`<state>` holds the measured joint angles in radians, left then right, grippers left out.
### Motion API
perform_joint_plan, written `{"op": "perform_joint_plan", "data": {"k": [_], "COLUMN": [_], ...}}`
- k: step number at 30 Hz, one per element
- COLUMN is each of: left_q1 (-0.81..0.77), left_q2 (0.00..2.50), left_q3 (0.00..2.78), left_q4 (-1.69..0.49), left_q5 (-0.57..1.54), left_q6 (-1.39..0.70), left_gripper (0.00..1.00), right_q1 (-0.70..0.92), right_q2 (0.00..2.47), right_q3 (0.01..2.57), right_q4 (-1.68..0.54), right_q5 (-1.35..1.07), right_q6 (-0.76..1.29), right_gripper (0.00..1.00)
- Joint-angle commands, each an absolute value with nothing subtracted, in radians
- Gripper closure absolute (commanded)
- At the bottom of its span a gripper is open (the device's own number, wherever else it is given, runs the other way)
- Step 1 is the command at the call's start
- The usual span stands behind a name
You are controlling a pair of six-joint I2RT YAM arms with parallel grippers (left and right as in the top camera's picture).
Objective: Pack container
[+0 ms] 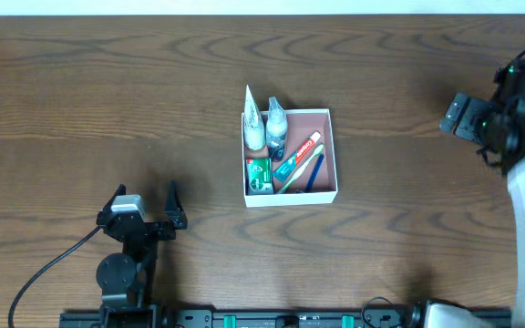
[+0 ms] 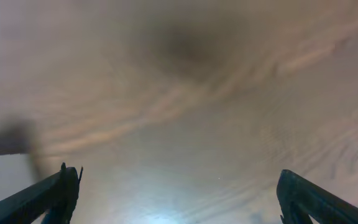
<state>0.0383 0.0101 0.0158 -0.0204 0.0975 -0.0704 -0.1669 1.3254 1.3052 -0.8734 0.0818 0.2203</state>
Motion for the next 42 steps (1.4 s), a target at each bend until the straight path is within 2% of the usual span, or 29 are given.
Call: {"op": "perform_joint_plan", "data": {"k": [1, 8, 11, 20, 25, 32, 42], "left_q1": [0.044, 0.044, 0.044, 0.044, 0.044, 0.044, 0.044], "left_q2": [0.007, 0.007, 0.007, 0.007, 0.007, 0.007, 0.007], "left_q3": [0.004, 0.004, 0.004, 0.004, 0.004, 0.004, 0.004], "left_q4": [-0.063, -0.063, -0.063, -0.063, -0.063, -0.063, -0.063], "left_q5": [0.109, 0.109, 0.109, 0.109, 0.109, 0.109, 0.109], "left_q6": [-0.056, -0.056, -0.056, -0.056, -0.056, -0.056, -0.056], "left_gripper": [0.02, 0.02, 0.02, 0.02, 0.02, 0.02, 0.02], "right_q1": [-0.120, -0.101, -0.101, -0.086, -0.051, -0.035, -0.022], "right_q2": [1.168, 0.860, 0.737, 0.397, 0.273, 0.116, 0.040], "right_q3": [1.309, 1.266, 1.169, 0.590, 0.319, 0.075, 0.005], "right_q4": [-0.875, -0.863, -0.761, -0.106, 0.121, 0.237, 0.191], "right_q5": [0.091, 0.034, 0.010, -0.031, -0.042, -0.042, -0.042], "right_q6": [0.230, 0.231, 0.231, 0.232, 0.231, 0.232, 0.218], "right_gripper": [0.01, 0.01, 0.01, 0.01, 0.01, 0.01, 0.01]}}
